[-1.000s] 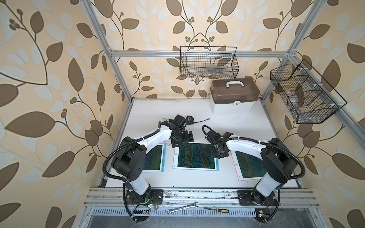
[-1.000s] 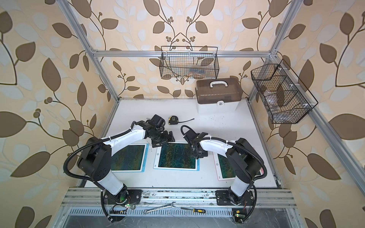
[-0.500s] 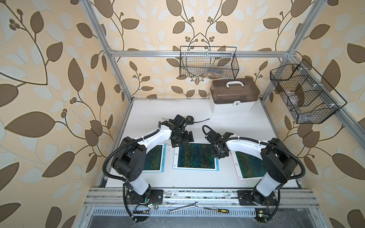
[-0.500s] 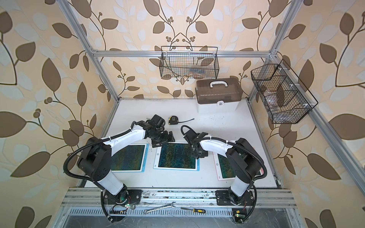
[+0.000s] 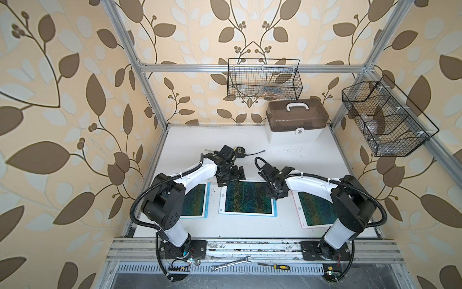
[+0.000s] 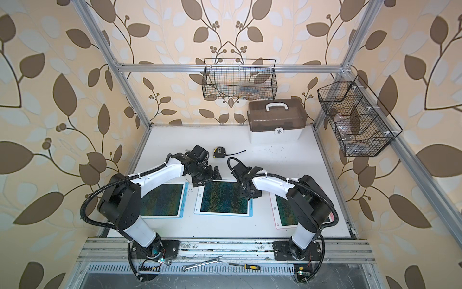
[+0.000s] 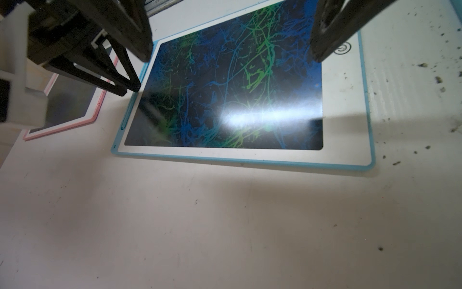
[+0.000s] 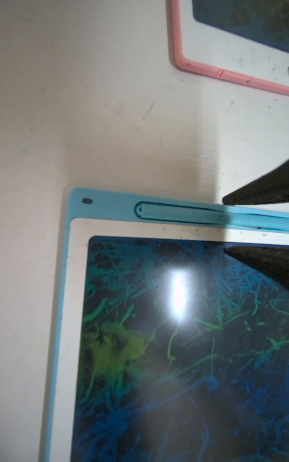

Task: Place the stylus back onto the writing tablet
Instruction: Place the stylus on the writing tablet.

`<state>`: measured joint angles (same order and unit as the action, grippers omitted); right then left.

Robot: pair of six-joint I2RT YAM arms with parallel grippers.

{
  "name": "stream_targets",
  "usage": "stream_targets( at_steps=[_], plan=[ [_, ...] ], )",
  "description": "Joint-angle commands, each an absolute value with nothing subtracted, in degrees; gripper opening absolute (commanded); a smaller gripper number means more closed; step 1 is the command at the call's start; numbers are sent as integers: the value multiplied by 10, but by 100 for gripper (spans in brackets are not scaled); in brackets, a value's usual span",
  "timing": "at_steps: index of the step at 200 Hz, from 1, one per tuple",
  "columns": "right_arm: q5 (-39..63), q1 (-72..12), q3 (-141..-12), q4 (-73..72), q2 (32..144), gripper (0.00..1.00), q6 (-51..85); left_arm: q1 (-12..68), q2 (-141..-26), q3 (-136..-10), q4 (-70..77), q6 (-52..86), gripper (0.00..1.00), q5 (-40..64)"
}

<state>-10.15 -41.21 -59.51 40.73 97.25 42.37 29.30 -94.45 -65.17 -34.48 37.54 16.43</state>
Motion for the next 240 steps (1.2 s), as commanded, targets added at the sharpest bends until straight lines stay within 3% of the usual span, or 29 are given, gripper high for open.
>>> stream_targets(
  at_steps=[1, 36, 68, 240],
  plan=[
    [-119, -417, -610, 423, 964, 30, 428, 296, -933, -665, -352, 368, 99, 165],
    [-114, -415, -606, 423, 954, 13, 433, 296, -930, -660, -348, 373, 99, 166],
    [-105, -415, -599, 418, 959, 7, 435, 297, -927, -657, -347, 373, 99, 166],
    [-87, -400, -573, 406, 974, 0, 437, 296, -933, -665, -352, 370, 99, 165]
  ],
)
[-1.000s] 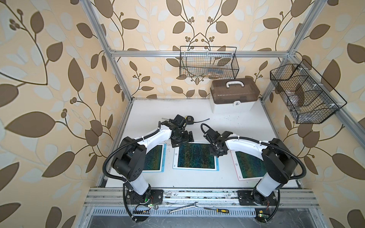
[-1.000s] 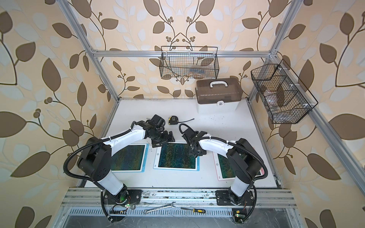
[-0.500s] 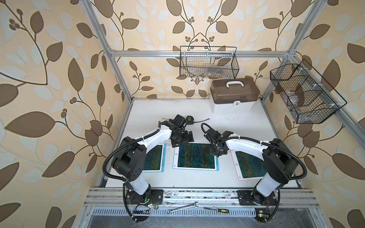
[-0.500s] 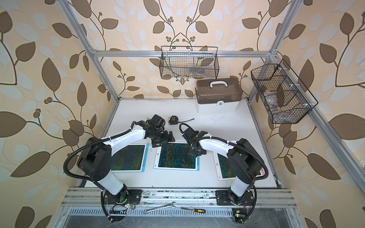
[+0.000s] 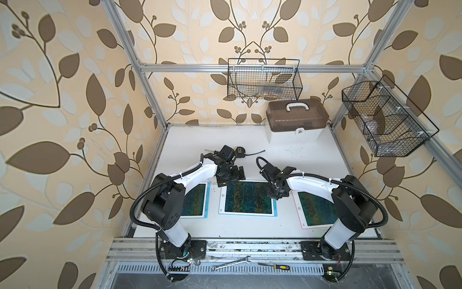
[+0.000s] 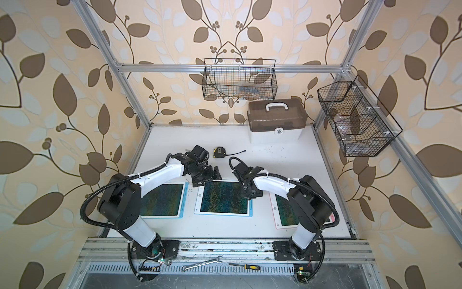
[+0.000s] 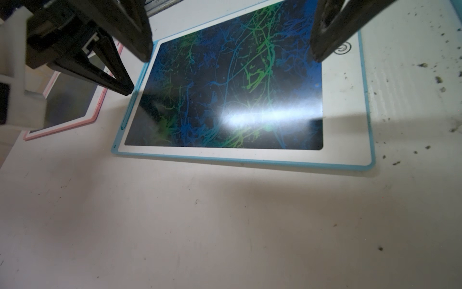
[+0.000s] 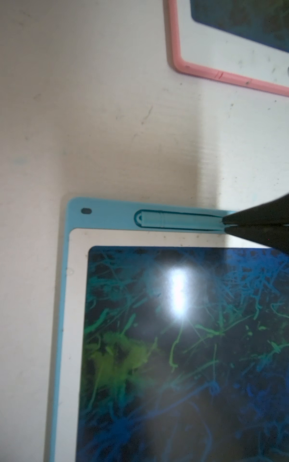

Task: Place the stylus back onto the writing tablet
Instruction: Place the stylus on the writing tablet.

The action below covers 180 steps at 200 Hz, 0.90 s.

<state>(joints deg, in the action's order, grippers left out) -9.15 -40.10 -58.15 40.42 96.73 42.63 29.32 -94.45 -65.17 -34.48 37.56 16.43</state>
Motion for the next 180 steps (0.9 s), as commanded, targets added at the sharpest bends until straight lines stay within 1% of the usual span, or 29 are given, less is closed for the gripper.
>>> stream_targets(
  at_steps=[1, 180],
  plan=[
    [-87, -400, -573, 406, 974, 0, 437, 297, -932, -665, -352, 371, 99, 166],
    [-79, -400, -559, 396, 990, 0, 436, 297, -927, -660, -353, 371, 99, 162]
  ],
)
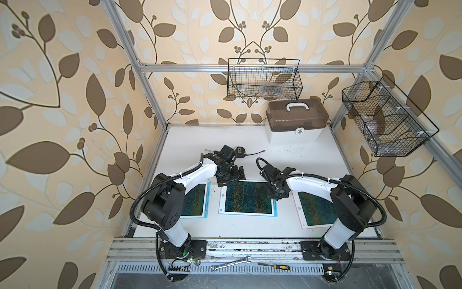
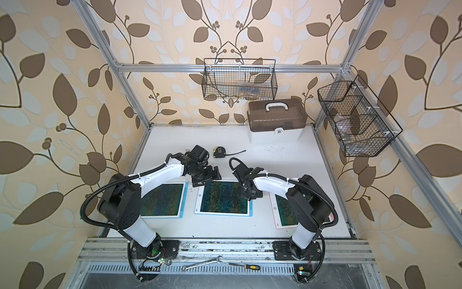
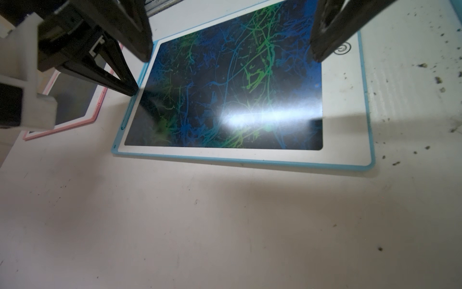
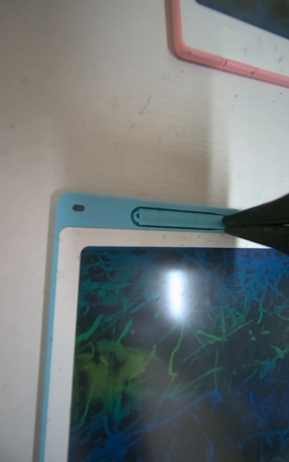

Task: Place the stylus back onto the writing tablet
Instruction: Place the stylus on the writing tablet.

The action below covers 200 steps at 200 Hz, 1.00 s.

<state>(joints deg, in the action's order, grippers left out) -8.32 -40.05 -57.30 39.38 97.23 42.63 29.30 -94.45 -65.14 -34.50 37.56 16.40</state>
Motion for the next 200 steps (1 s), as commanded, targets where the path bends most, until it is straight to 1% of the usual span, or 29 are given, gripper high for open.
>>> stream_targets(
  at_steps=[1, 200],
  plan=[
    [-78, -399, -559, 396, 990, 0, 436, 296, -928, -660, -353, 371, 99, 162],
    [-90, -396, -539, 394, 1022, 0, 445, 296, -928, -663, -358, 370, 99, 155]
  ],
)
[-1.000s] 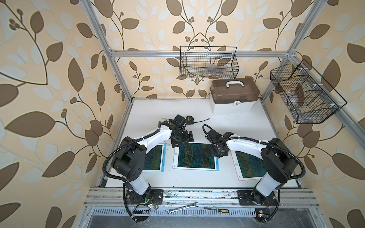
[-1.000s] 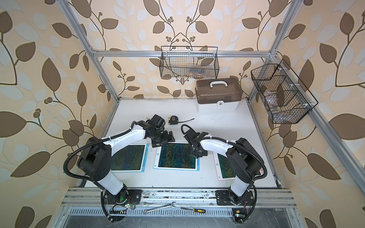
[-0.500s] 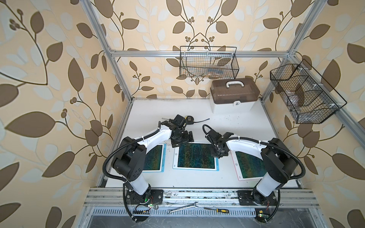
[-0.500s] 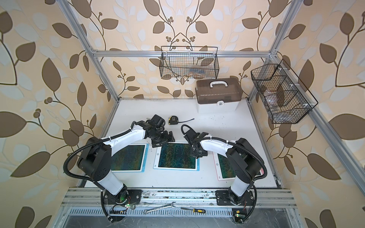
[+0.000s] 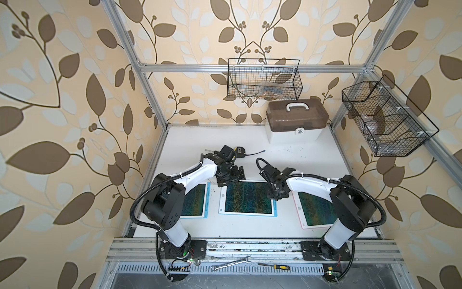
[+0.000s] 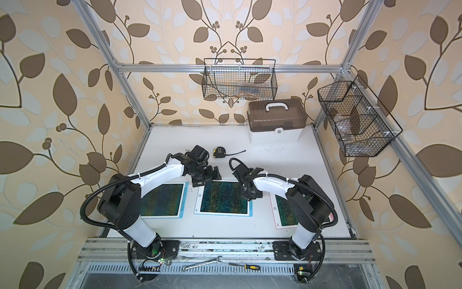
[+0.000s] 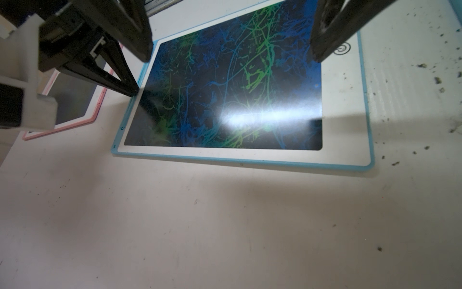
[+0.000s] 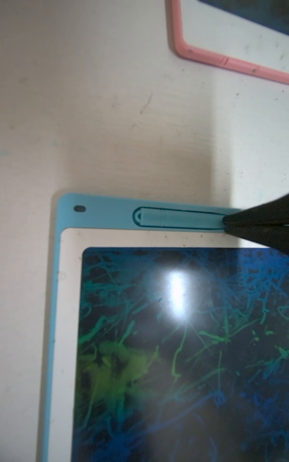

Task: Place the stylus back onto the writing tablet
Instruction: Place the stylus on the writing tablet.

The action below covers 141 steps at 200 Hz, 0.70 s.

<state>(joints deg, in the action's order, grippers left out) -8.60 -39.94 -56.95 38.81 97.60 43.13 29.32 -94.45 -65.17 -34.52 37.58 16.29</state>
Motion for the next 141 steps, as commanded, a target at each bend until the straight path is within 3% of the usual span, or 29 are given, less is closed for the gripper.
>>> stream_targets(
  at_steps=[1, 69, 98, 141],
  plan=[
    [-90, -396, -539, 394, 1022, 0, 445, 296, -928, -663, -358, 370, 99, 155],
    [-85, -401, -556, 388, 1009, 0, 440, 296, -922, -667, -369, 367, 99, 145],
    [-93, -402, -580, 391, 985, 12, 438, 295, -917, -675, -384, 361, 99, 122],
    [-99, -392, -637, 412, 968, 20, 425, 292, -918, -682, -391, 357, 99, 119]
  ],
)
